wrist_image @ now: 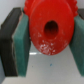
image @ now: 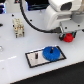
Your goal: Insert the blue gear onto the right peg, followed by the red gear
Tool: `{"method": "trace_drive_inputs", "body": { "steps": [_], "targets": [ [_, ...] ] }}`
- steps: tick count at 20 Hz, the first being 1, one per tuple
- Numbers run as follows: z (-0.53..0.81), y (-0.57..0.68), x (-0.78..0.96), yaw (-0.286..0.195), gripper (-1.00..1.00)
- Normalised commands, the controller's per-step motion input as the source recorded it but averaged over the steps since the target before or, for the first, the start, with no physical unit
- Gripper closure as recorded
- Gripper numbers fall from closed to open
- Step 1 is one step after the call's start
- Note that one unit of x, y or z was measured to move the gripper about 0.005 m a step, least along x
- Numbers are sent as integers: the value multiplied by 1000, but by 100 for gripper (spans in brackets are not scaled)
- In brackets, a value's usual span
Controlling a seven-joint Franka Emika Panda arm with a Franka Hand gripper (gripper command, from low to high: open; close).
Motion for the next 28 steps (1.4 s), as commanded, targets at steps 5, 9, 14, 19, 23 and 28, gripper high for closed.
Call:
{"method": "trace_drive_inputs", "body": {
  "steps": [5, 9, 14, 19, 23, 28],
  "targets": [
    [562, -19, 136, 0, 100],
    [590, -115, 321, 0, 100],
    [511, -273, 472, 0, 100],
    [454, -352, 499, 0, 100],
    [401, -381, 496, 0, 100],
    [240, -410, 497, 0, 100]
  ]
}}
